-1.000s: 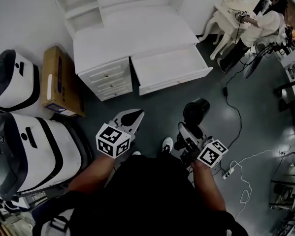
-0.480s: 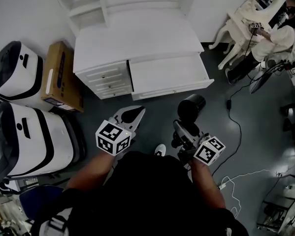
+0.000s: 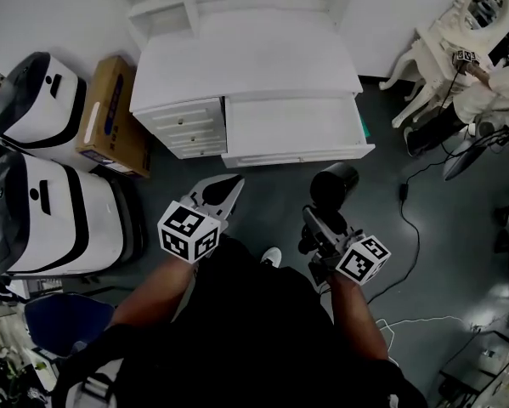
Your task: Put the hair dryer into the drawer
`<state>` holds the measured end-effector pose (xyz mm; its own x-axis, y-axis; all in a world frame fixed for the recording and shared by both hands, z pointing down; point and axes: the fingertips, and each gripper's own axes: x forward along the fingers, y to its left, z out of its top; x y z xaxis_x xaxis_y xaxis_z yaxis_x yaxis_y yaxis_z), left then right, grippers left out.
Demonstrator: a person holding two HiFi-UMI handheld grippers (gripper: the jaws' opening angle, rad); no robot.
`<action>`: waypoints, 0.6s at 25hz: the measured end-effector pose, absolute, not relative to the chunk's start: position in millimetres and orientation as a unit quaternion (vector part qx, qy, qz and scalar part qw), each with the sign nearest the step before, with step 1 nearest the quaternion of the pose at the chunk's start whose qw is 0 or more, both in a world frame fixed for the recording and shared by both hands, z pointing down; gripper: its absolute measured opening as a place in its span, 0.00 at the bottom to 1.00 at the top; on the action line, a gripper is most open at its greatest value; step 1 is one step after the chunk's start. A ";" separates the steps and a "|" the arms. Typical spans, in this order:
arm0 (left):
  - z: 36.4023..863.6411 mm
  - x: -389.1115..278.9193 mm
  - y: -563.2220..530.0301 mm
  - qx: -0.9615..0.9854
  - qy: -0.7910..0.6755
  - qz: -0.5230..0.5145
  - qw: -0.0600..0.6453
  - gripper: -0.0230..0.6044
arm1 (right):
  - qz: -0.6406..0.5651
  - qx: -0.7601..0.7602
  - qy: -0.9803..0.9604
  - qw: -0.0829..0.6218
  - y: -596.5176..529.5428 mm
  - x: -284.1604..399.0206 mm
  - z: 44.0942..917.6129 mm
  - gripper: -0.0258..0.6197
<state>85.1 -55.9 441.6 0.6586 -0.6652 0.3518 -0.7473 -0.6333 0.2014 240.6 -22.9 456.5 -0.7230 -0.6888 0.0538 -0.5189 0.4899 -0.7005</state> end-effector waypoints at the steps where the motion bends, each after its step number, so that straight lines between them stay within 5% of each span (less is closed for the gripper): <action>1: 442.5 84.3 -56.3 0.893 -0.398 0.127 0.168 0.05 | -0.365 -0.351 0.854 0.119 -25.9 242.0 458.4 0.42; 15: 468.6 63.7 -86.4 0.876 -0.420 0.135 0.196 0.05 | -0.382 -0.327 0.858 0.104 -74.6 216.7 475.4 0.42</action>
